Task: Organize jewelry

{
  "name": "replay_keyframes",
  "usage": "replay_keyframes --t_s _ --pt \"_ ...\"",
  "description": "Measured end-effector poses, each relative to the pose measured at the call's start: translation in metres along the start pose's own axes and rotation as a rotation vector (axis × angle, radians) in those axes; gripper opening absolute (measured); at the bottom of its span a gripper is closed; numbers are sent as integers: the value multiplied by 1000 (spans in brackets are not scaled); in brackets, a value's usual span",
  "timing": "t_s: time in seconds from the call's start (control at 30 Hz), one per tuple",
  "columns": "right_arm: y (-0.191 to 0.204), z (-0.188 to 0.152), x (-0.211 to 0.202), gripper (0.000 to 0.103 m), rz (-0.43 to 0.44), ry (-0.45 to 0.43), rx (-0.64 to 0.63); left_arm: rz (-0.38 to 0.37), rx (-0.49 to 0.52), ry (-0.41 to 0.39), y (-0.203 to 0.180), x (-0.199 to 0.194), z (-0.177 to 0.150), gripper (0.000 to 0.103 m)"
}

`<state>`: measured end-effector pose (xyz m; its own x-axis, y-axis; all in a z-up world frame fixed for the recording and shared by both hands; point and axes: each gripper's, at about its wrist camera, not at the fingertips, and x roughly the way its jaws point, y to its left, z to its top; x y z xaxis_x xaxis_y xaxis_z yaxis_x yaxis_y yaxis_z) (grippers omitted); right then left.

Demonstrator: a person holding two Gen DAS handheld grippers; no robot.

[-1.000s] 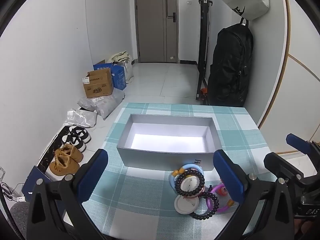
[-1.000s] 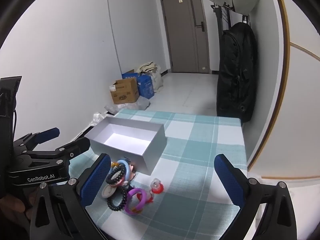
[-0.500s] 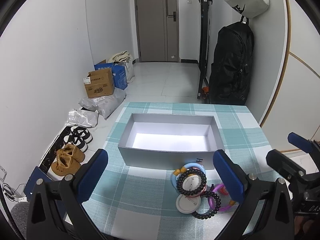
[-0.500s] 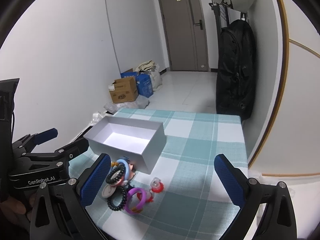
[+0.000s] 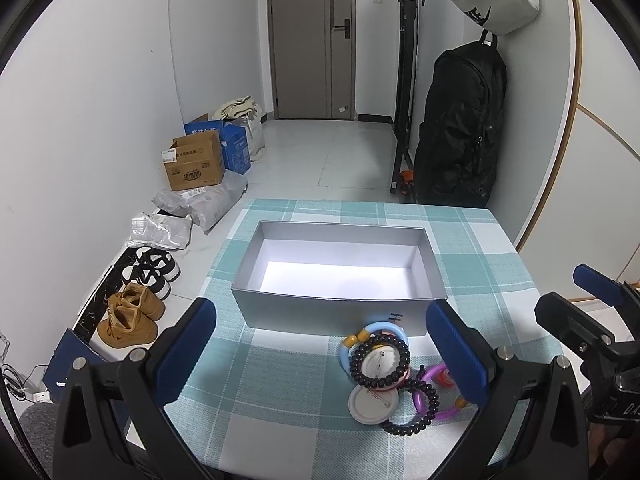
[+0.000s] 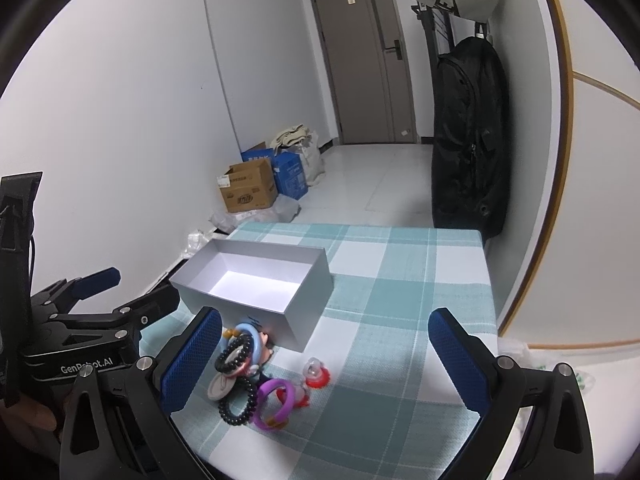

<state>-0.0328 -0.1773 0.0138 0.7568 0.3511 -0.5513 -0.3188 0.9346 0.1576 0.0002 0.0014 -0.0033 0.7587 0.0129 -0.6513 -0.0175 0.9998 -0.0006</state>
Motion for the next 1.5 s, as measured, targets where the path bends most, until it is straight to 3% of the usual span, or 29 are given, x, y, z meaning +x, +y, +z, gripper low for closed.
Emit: replay_keyframes --t_s 0.7,1.13,1.33,1.5 --pt "-4 1 -1 103 7 4 19 -36 -16 28 0 3 -3 102" --pt "-12 2 1 103 11 11 59 -103 -41 91 3 14 -8 102" --pt "-21 2 4 103 13 28 102 -160 -38 161 2 23 -15 102" --pt "-28 1 10 103 16 58 131 -236 -68 274 10 36 -27 102"
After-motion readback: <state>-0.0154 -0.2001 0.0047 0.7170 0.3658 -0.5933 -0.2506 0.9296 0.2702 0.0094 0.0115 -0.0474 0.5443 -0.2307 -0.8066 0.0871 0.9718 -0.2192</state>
